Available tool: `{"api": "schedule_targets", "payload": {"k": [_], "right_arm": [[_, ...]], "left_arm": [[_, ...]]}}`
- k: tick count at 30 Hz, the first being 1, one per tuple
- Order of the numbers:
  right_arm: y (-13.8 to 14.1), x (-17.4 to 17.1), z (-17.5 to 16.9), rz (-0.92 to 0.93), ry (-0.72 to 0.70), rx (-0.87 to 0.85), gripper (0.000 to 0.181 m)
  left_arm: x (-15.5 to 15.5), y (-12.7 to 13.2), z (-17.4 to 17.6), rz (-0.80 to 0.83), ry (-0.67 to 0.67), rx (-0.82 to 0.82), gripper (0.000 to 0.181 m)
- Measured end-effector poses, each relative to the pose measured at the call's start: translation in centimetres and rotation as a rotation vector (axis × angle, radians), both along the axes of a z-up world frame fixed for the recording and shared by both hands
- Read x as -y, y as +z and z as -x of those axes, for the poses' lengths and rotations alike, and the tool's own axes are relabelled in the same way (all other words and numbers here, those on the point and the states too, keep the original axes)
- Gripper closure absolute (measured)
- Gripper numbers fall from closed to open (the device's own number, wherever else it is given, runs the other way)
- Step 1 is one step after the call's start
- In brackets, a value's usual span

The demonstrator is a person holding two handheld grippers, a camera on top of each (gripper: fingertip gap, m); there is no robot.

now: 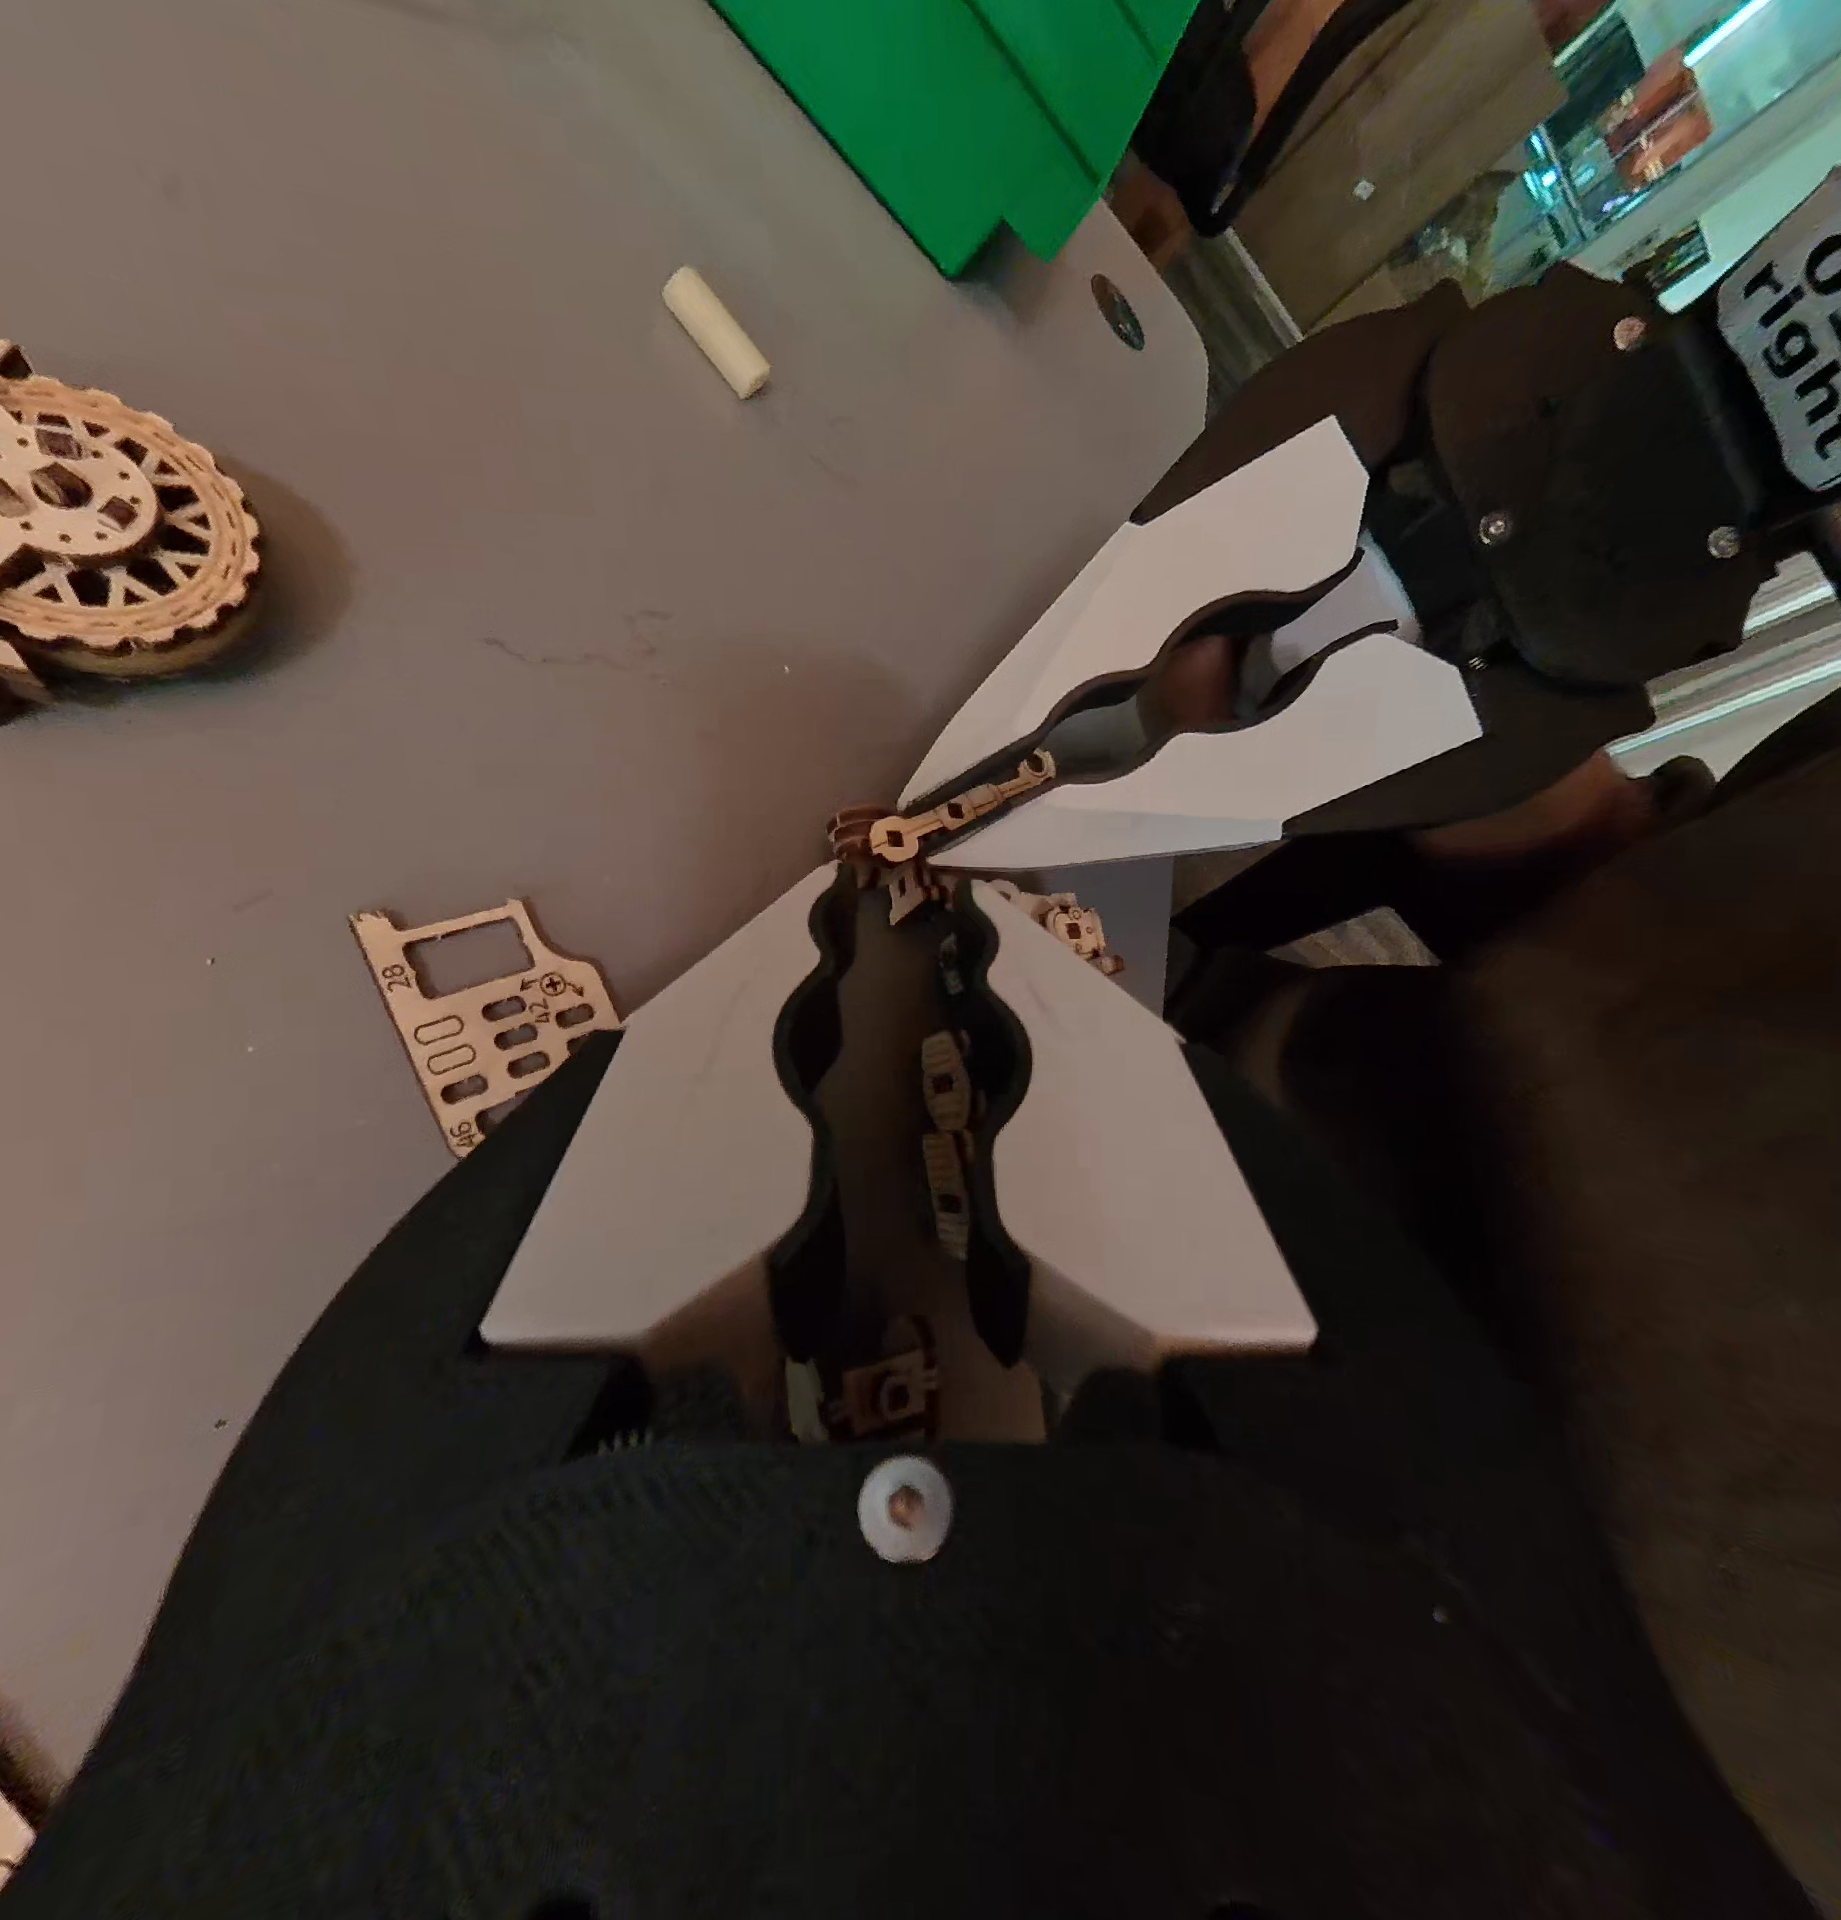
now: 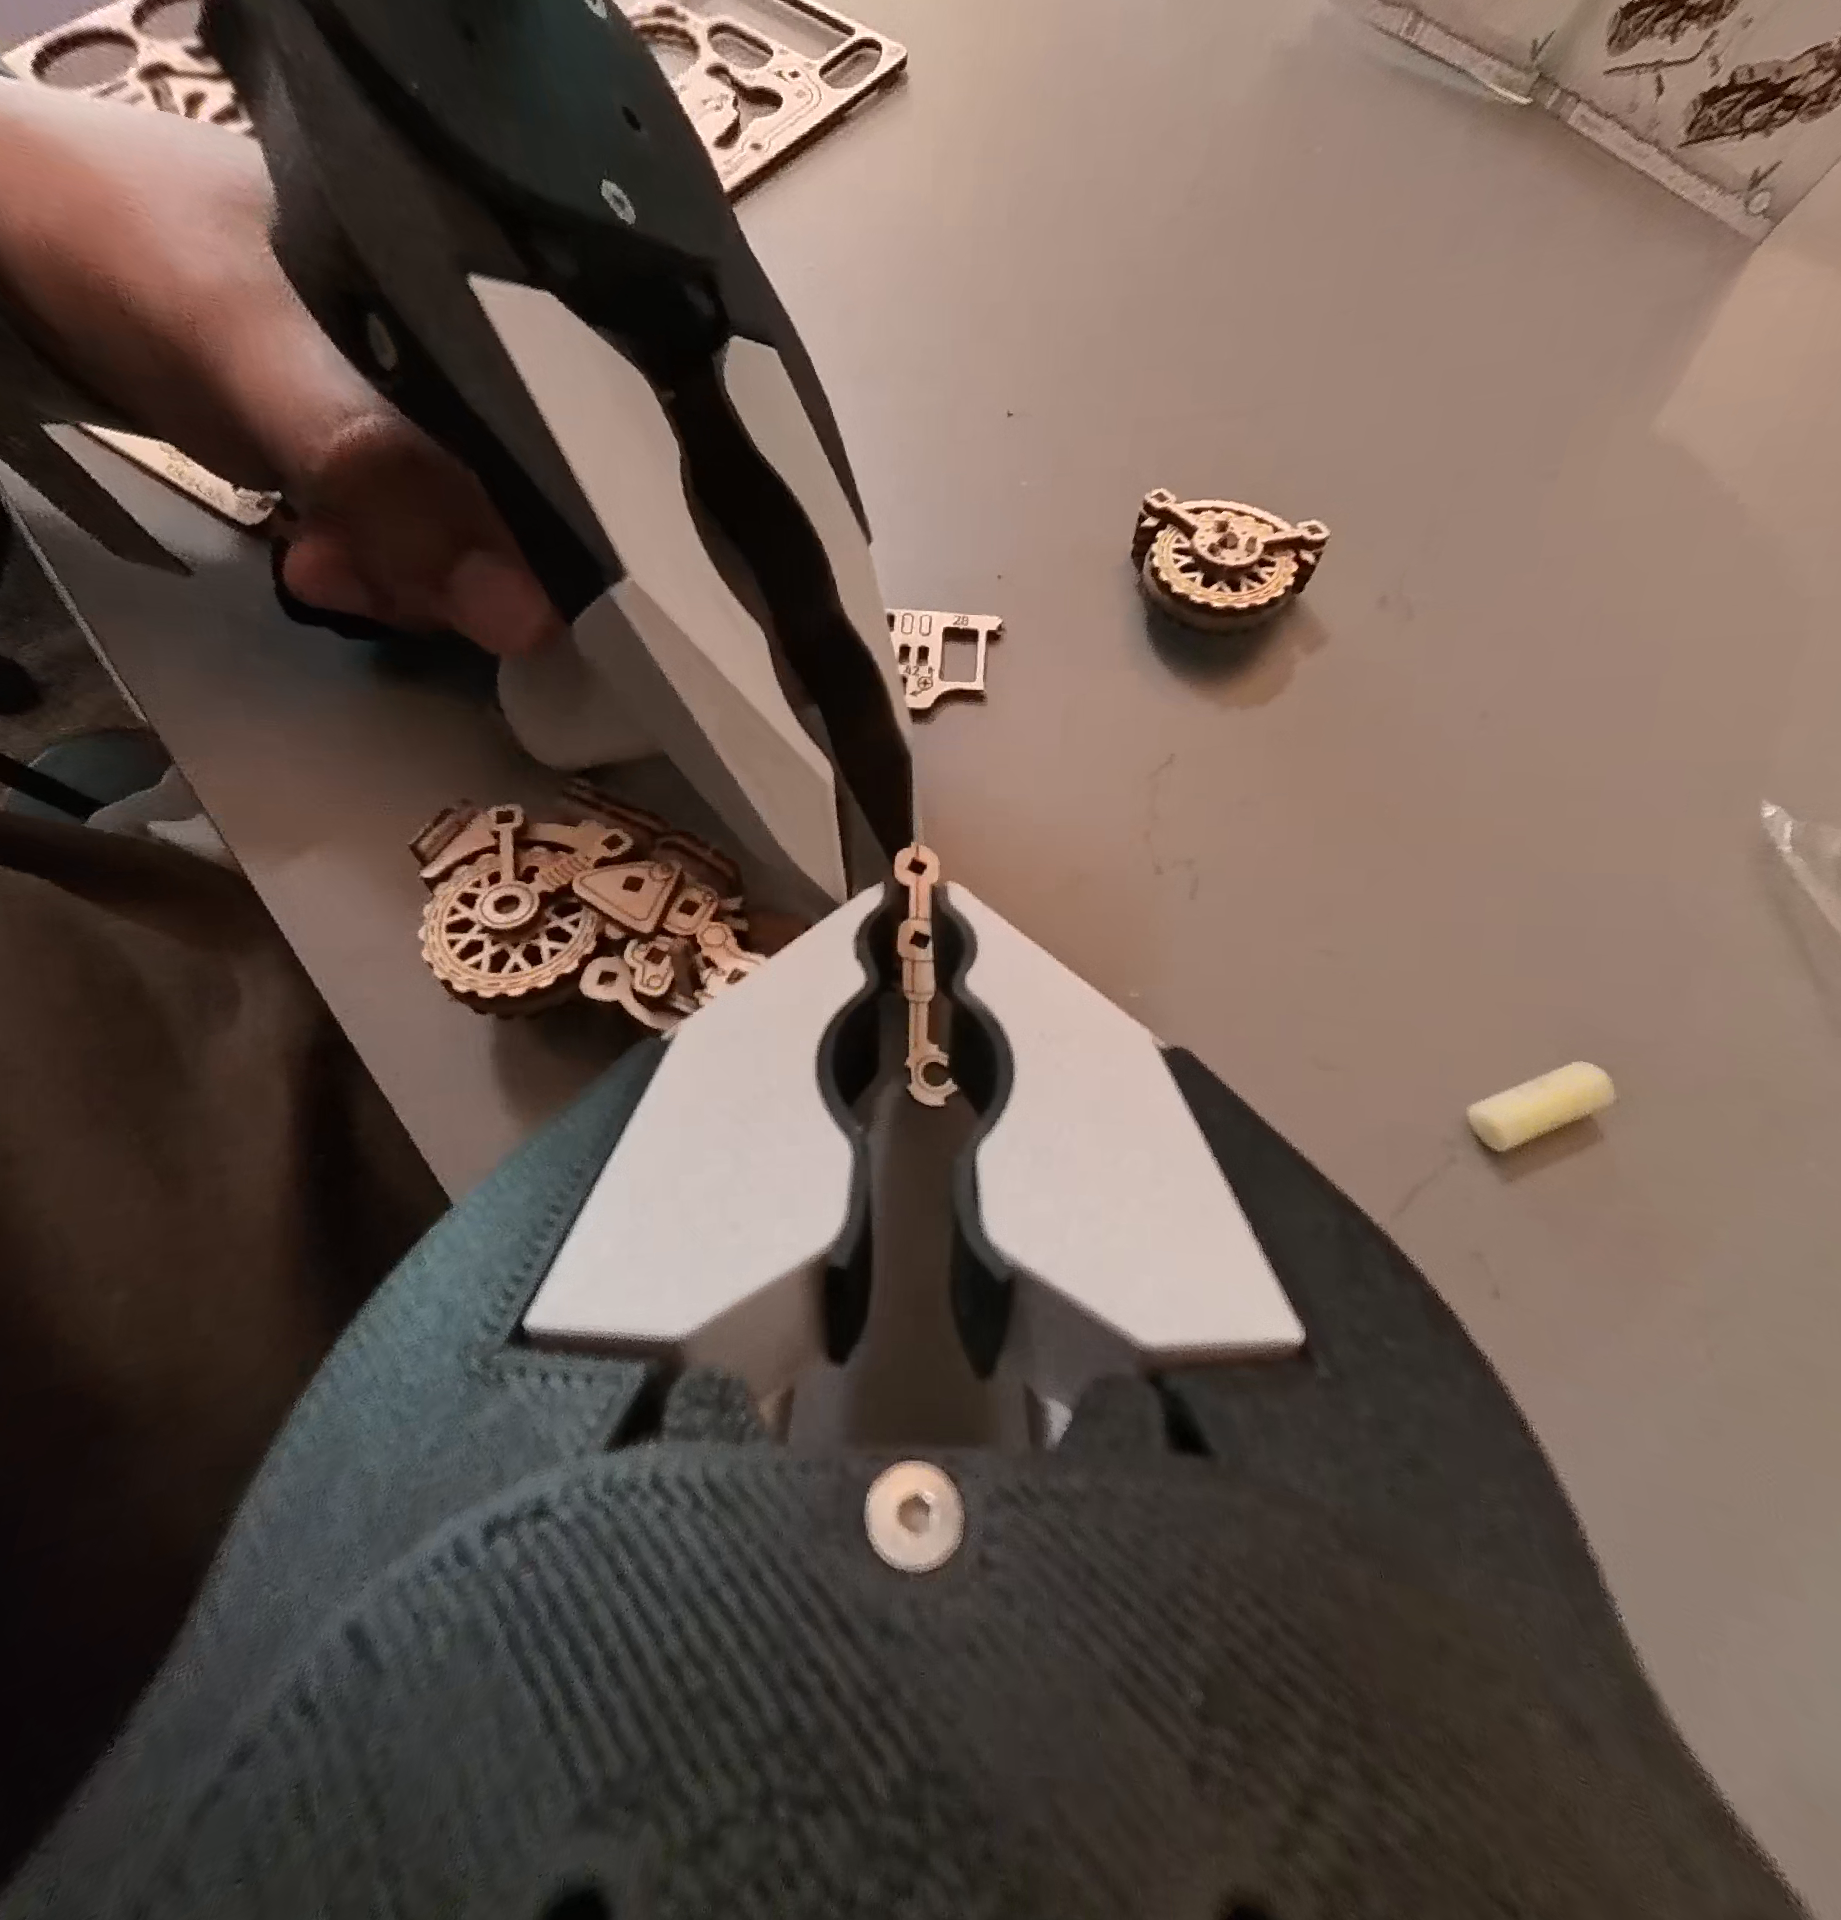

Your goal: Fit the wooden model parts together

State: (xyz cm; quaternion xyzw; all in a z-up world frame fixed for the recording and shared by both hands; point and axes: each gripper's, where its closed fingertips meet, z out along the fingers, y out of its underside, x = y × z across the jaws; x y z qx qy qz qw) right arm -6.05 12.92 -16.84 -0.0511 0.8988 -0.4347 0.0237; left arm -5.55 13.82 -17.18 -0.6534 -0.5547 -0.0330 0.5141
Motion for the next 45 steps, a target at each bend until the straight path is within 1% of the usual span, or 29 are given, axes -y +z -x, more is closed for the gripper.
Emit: {"api": "schedule_targets", "payload": {"k": [2, 6, 11, 13, 17, 26, 34, 38, 42, 45], "right_arm": [[0.0, -0.1, 0.1, 0.002, 0.002, 0.008, 0.177], [-0.2, -0.3, 0.2, 0.002, -0.006, 0.073, 0.177], [-0.2, -0.4, 0.4, 0.003, -0.012, 0.129, 0.177], [-0.2, -0.4, 0.4, 0.003, -0.013, 0.134, 0.177], [-0.2, -0.4, 0.4, 0.007, -0.014, 0.144, 0.177], [-0.2, -0.4, 0.4, 0.01, -0.011, 0.146, 0.177], [-0.2, -0.4, 0.4, 0.009, -0.006, 0.123, 0.177], [-0.2, -0.4, 0.4, 0.012, -0.001, 0.102, 0.177], [-0.2, -0.3, 0.3, 0.016, 0.002, 0.096, 0.177], [-0.2, -0.4, 0.3, 0.02, 0.003, 0.095, 0.177]], "left_arm": [[0.1, 0.1, 0.1, -0.007, 0.004, -0.003, 0.165], [0.3, 0.0, 0.2, -0.002, 0.01, -0.007, 0.158], [-0.4, 0.6, 0.2, -0.024, -0.015, -0.047, 0.156], [-0.7, 0.8, 0.2, -0.037, -0.021, -0.052, 0.152], [-0.7, 0.9, 0.3, -0.064, -0.018, -0.045, 0.151], [-0.4, 1.8, 0.4, -0.246, 0.012, 0.014, 0.15], [-0.7, 1.6, 0.3, -0.246, 0.01, 0.047, 0.145], [-0.6, 1.8, 0.3, -0.281, 0.01, 0.076, 0.147], [-0.4, 1.7, 0.4, -0.295, 0.022, 0.096, 0.152], [-0.2, 1.4, 0.6, -0.297, 0.039, 0.121, 0.162]]}}
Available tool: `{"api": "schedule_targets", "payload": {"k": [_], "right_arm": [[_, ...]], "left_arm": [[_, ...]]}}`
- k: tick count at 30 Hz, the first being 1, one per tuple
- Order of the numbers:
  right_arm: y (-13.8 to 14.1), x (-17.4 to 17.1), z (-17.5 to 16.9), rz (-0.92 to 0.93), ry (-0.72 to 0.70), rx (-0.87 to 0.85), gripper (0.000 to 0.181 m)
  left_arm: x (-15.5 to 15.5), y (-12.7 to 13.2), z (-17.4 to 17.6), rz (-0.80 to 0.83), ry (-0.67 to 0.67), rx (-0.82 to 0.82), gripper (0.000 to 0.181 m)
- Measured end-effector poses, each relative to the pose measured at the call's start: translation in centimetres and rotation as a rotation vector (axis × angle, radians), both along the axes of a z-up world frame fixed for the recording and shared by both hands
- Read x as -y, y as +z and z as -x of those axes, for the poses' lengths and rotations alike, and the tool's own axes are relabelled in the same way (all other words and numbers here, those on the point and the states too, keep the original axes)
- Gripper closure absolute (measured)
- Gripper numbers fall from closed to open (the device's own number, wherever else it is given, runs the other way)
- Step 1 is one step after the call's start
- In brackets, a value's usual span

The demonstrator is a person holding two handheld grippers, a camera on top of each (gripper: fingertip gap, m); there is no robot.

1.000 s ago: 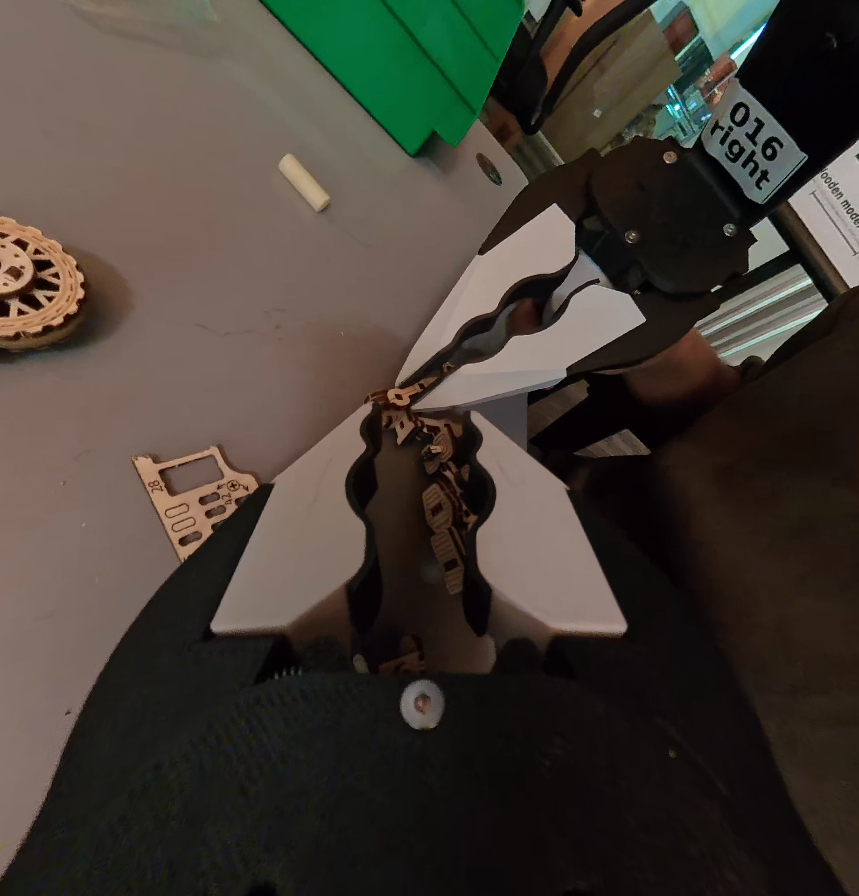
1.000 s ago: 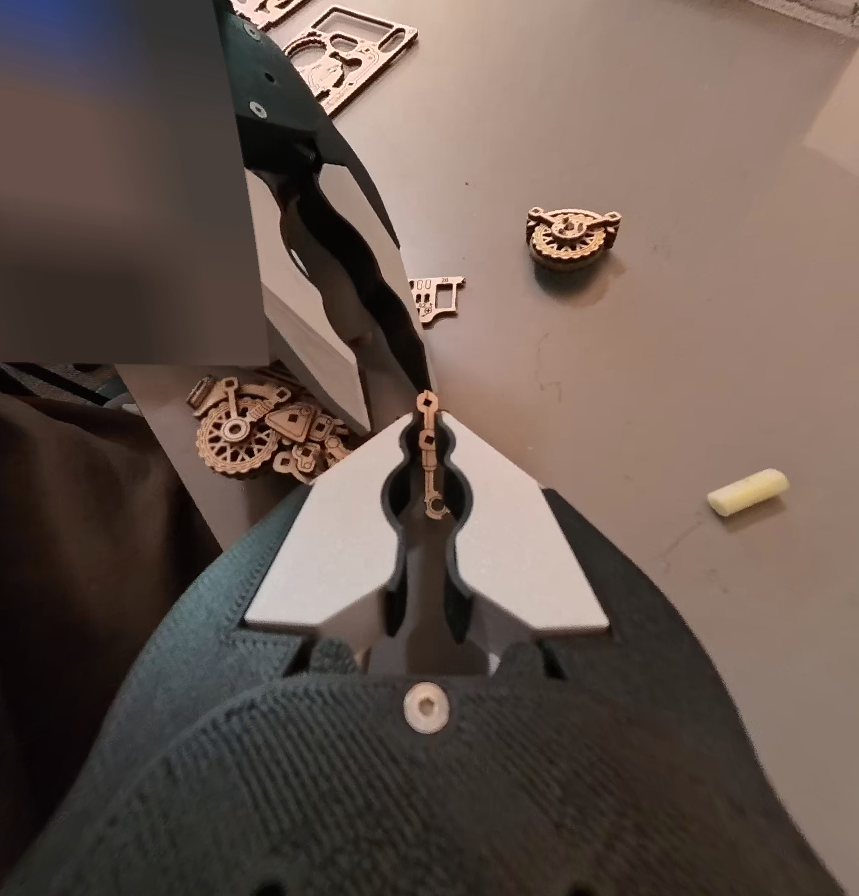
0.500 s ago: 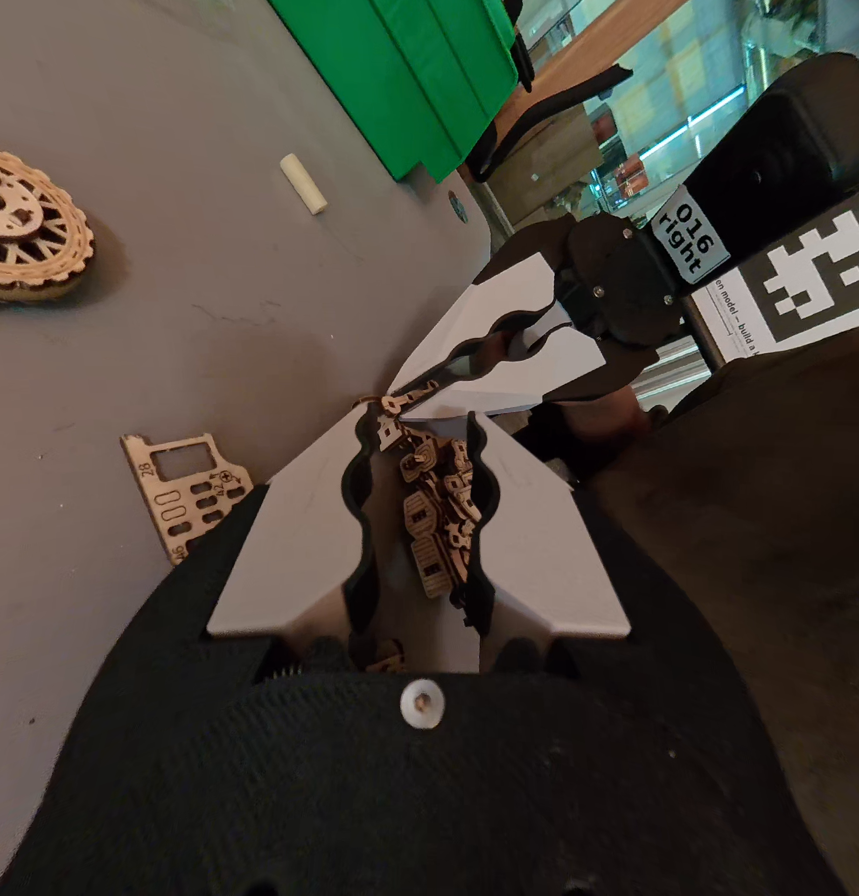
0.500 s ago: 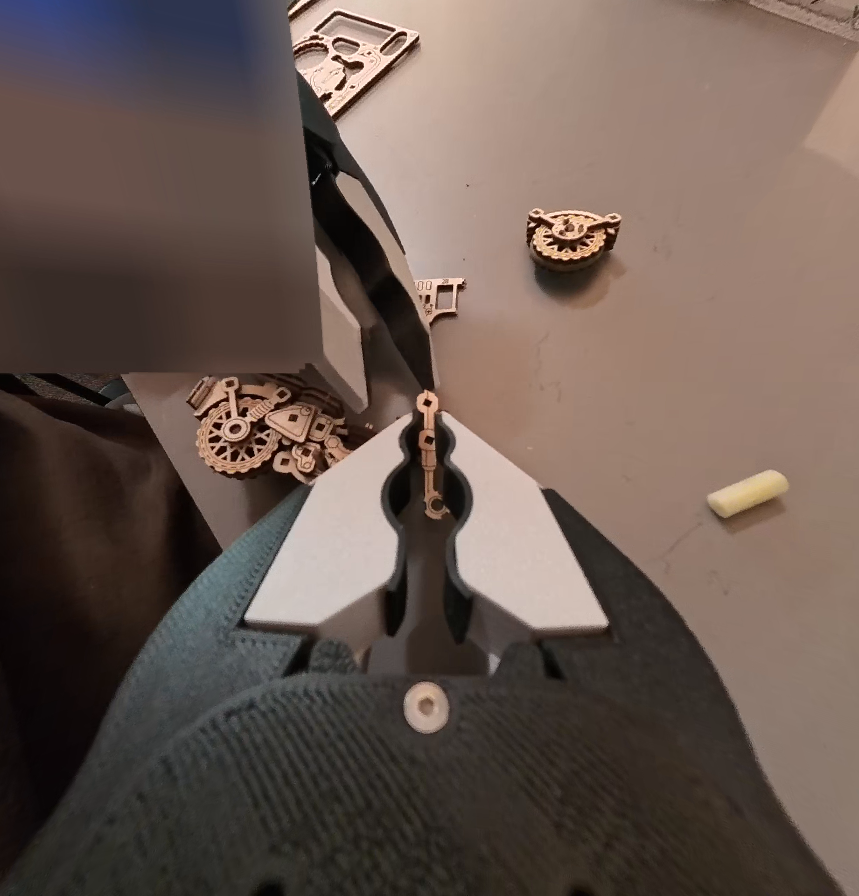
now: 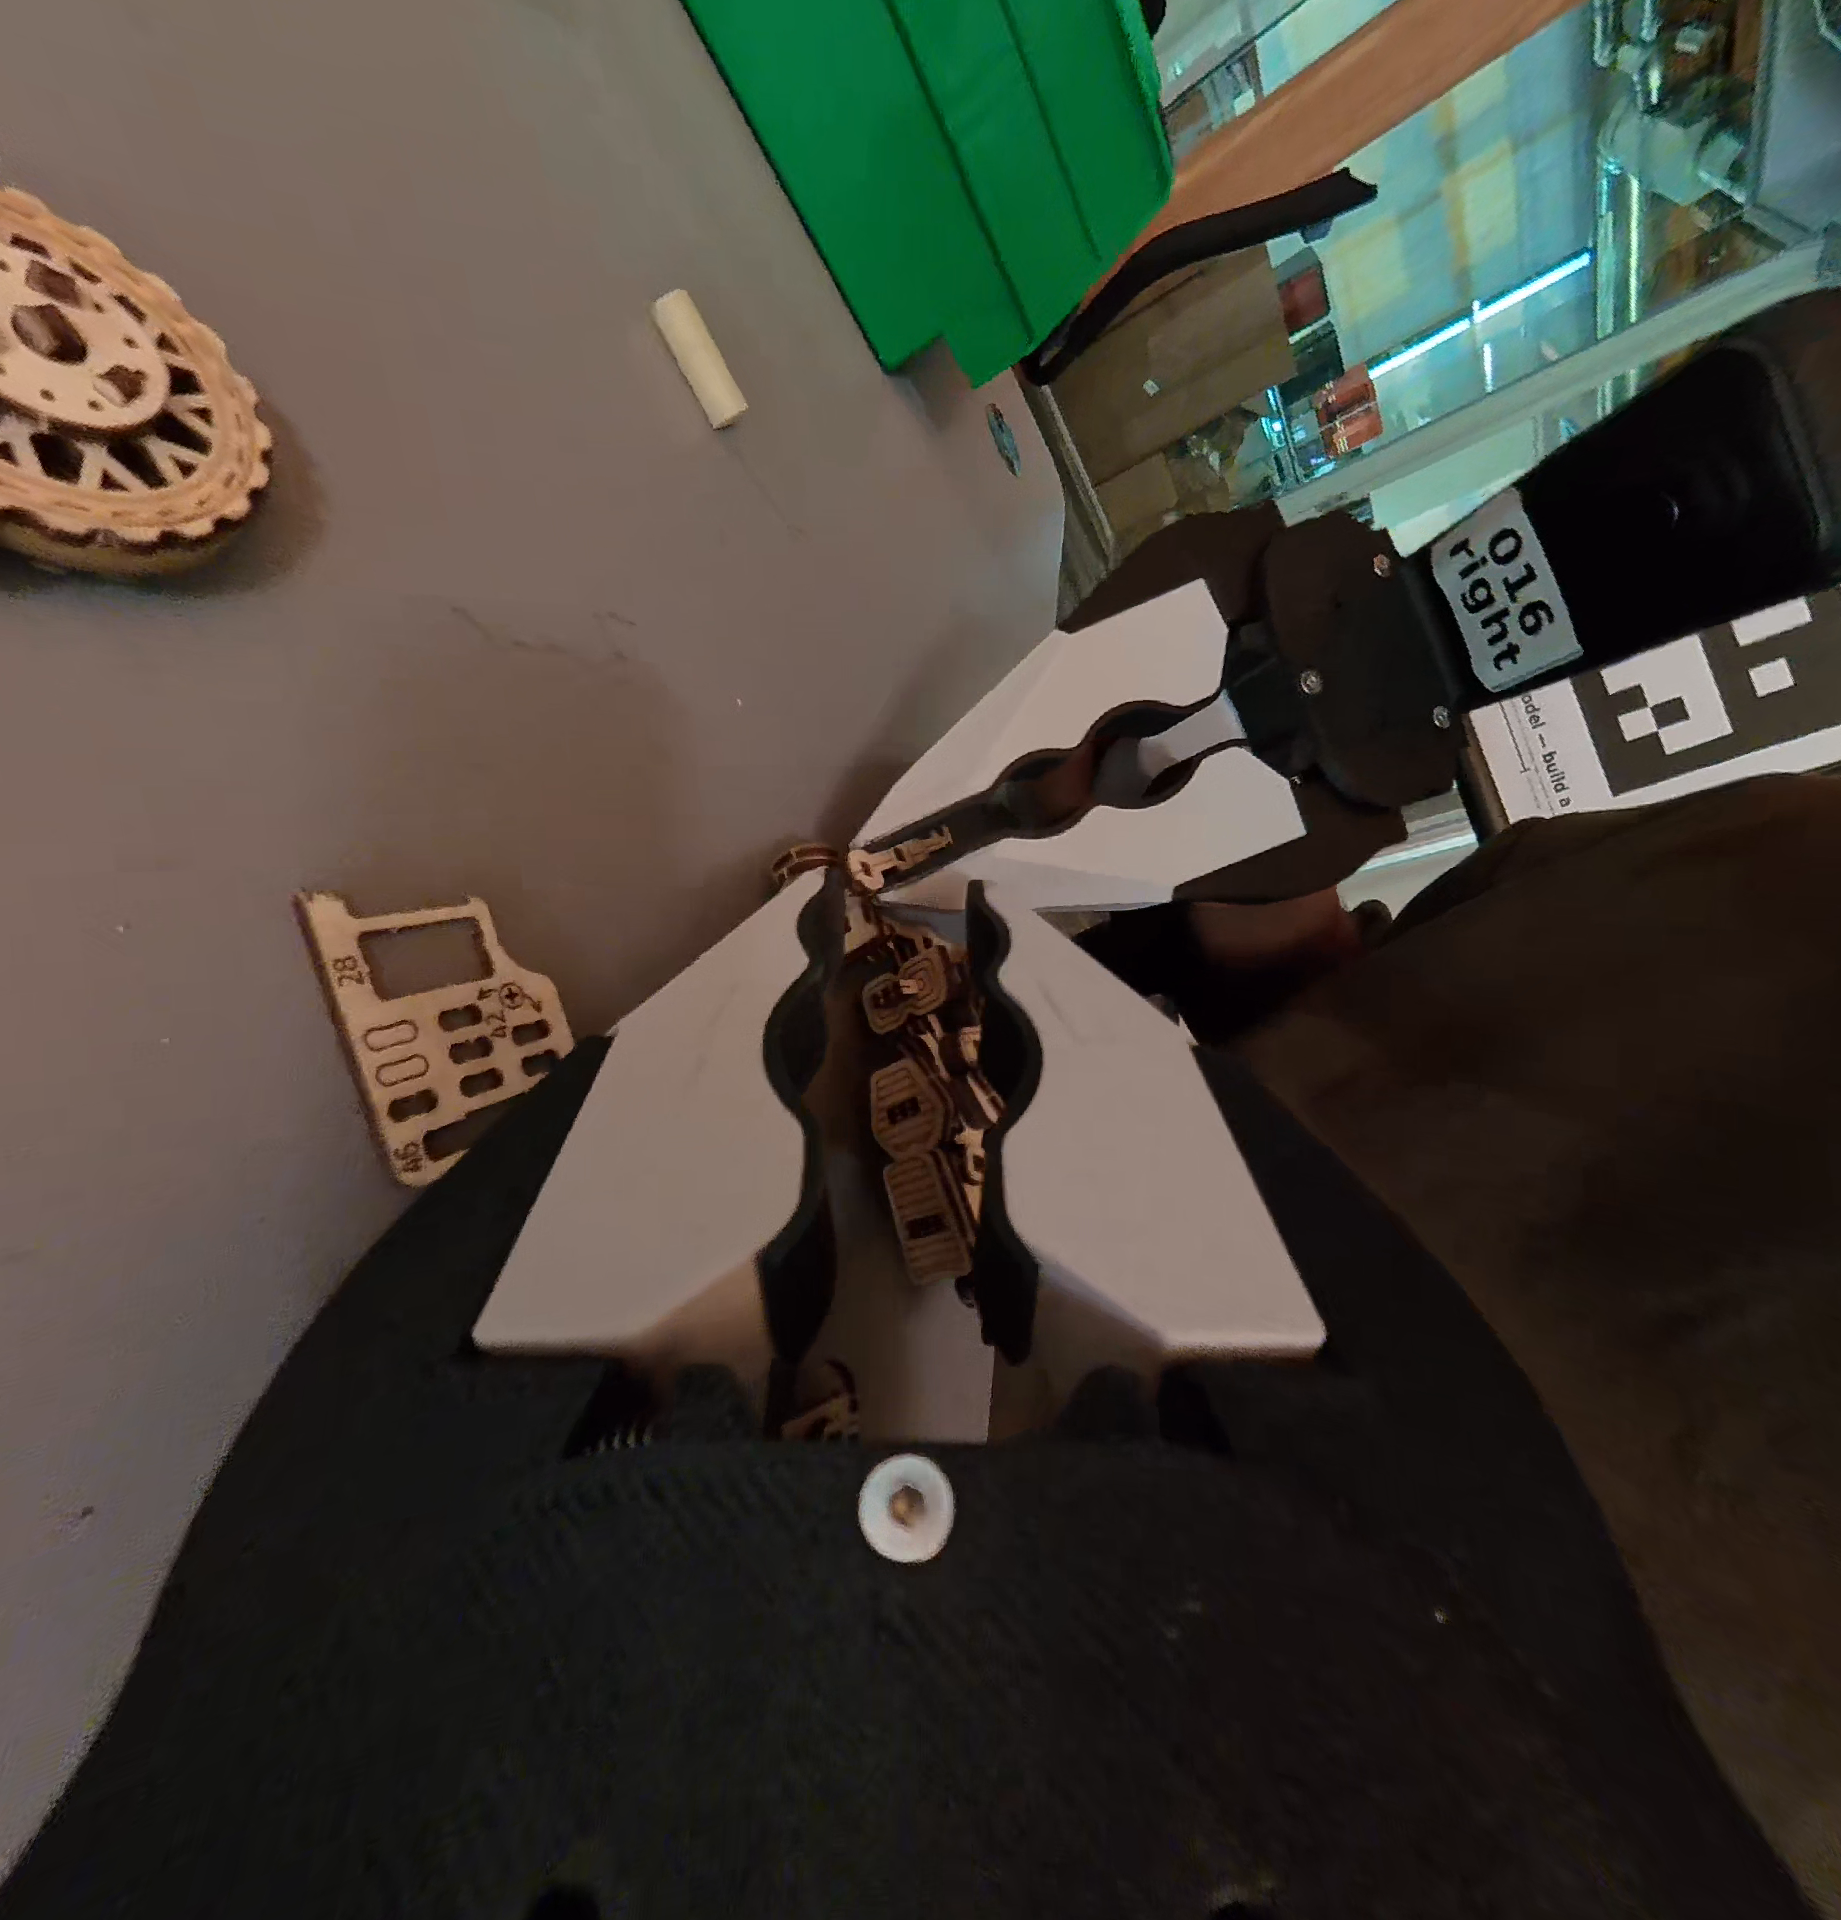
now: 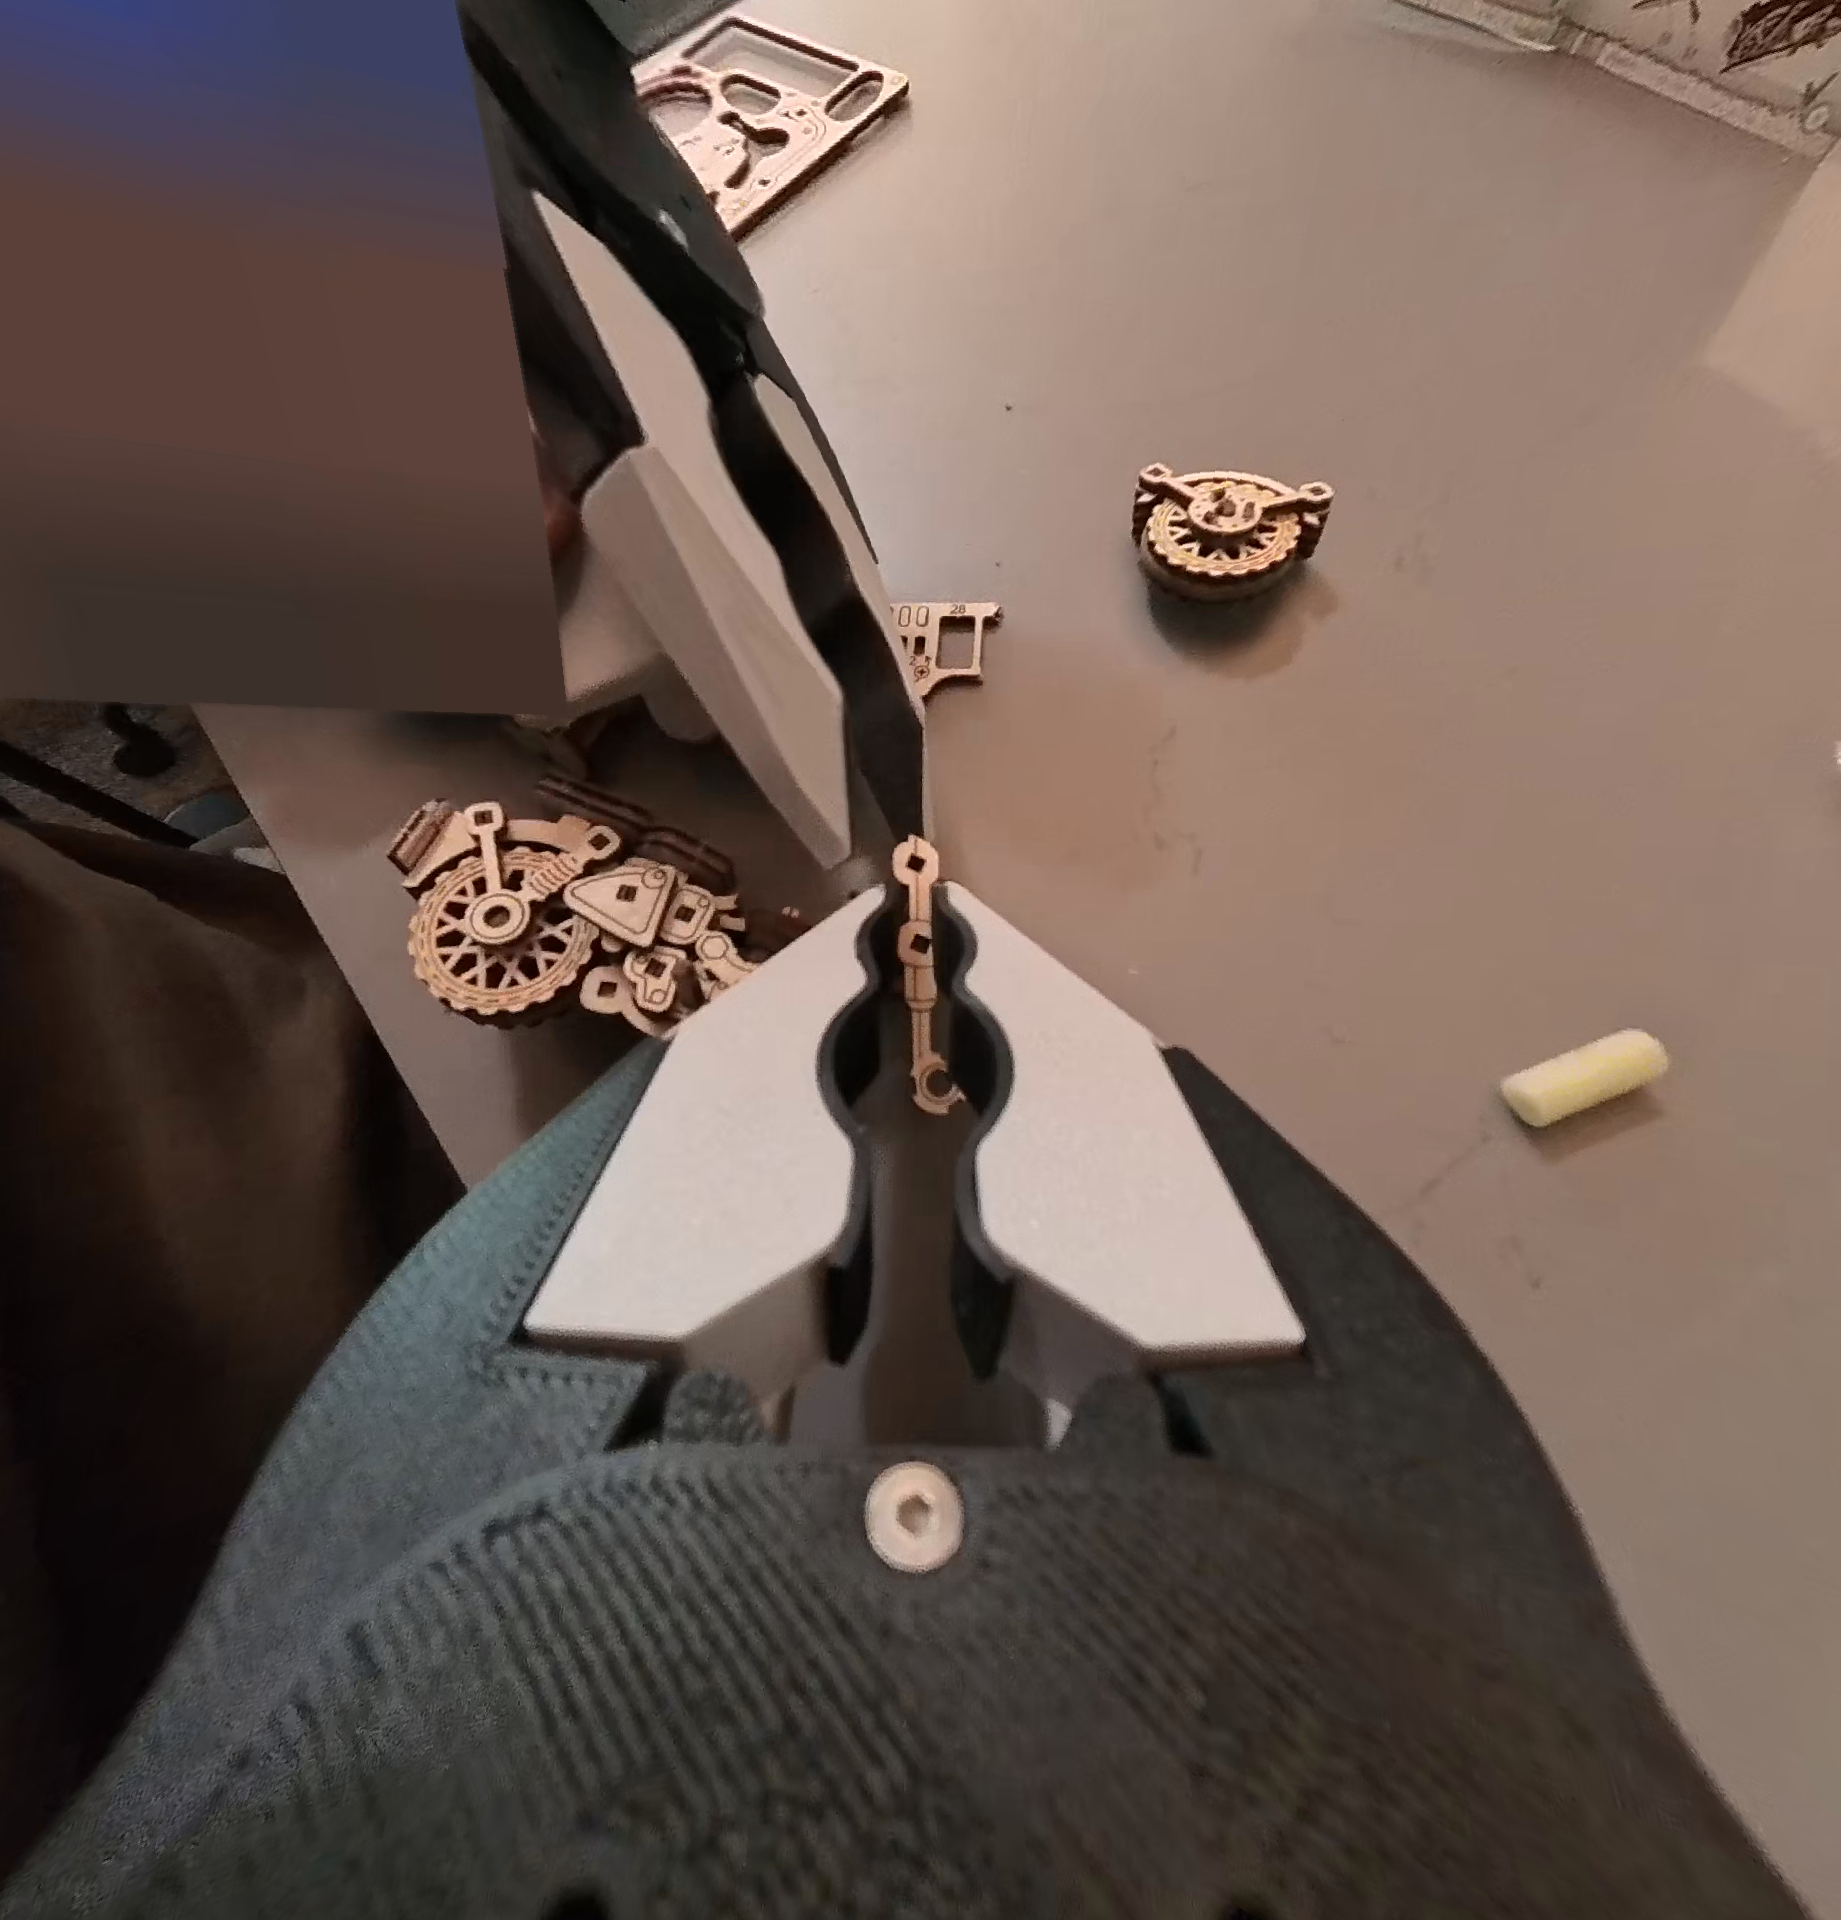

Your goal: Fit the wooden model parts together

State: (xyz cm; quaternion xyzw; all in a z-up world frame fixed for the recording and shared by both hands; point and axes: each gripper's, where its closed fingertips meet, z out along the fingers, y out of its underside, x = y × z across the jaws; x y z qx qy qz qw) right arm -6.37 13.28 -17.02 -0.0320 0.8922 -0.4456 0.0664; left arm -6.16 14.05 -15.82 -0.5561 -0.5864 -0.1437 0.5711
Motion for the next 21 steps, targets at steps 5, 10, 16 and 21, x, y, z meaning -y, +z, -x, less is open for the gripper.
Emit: {"api": "schedule_targets", "payload": {"k": [5, 10, 16, 21], "right_arm": [[0.1, 0.0, 0.0, 0.01, 0.009, -0.044, 0.177], [0.1, 0.0, 0.0, 0.018, 0.015, -0.063, 0.177], [0.1, 0.1, -0.1, 0.027, 0.019, -0.058, 0.177], [0.0, 0.2, -0.2, 0.03, 0.028, -0.068, 0.176]], "left_arm": [[0.4, -0.2, 0.4, -0.062, 0.032, 0.064, 0.181], [0.5, -0.3, 0.4, -0.074, 0.03, 0.089, 0.181], [0.9, -0.4, 0.2, -0.066, 0.031, 0.097, 0.181], [1.1, -0.6, 0.2, -0.038, 0.037, 0.093, 0.181]]}}
